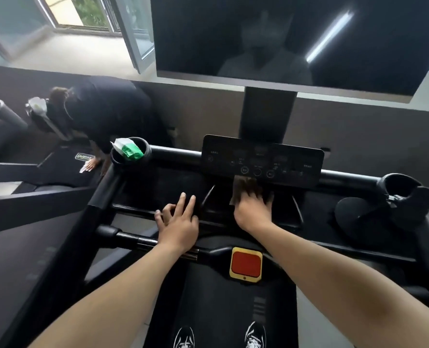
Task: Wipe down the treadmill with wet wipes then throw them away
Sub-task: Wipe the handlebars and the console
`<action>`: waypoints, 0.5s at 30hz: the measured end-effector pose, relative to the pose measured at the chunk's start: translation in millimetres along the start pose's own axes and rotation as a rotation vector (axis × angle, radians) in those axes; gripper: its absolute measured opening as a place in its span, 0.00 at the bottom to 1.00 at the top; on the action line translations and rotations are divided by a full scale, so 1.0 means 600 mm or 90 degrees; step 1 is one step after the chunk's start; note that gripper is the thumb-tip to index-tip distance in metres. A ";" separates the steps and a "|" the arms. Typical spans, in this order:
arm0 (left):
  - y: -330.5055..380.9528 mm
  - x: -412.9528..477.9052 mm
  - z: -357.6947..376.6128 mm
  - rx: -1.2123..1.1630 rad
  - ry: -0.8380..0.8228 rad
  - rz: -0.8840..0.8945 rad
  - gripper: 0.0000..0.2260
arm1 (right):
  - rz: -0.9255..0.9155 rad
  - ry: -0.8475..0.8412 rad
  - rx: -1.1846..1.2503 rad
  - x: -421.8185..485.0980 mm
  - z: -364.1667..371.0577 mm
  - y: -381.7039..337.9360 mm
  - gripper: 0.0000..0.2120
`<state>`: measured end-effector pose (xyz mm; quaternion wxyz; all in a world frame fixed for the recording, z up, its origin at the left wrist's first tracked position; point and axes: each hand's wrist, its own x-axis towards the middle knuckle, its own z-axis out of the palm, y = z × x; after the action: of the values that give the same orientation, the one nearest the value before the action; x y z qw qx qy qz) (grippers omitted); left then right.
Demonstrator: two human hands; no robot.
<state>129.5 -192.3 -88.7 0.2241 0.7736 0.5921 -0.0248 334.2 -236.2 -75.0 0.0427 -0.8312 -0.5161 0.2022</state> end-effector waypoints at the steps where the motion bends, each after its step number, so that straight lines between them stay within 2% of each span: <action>1: 0.000 0.000 0.000 -0.003 0.001 -0.003 0.26 | 0.004 0.005 0.014 0.000 0.003 -0.012 0.32; 5: -0.008 0.001 -0.006 -0.020 0.023 0.018 0.26 | -0.054 0.020 0.024 0.015 0.018 -0.076 0.30; 11: -0.049 0.023 -0.021 -0.114 0.087 0.073 0.28 | -0.134 0.006 0.033 0.063 0.046 -0.160 0.35; 15: -0.079 0.038 -0.027 -0.146 0.126 0.072 0.28 | -0.231 -0.061 -0.015 0.081 0.042 -0.205 0.29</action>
<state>88.6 -156.1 -96.1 0.2529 0.7738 0.5655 0.1320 239.6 -140.3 -77.9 0.0444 -0.7145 -0.6612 0.2244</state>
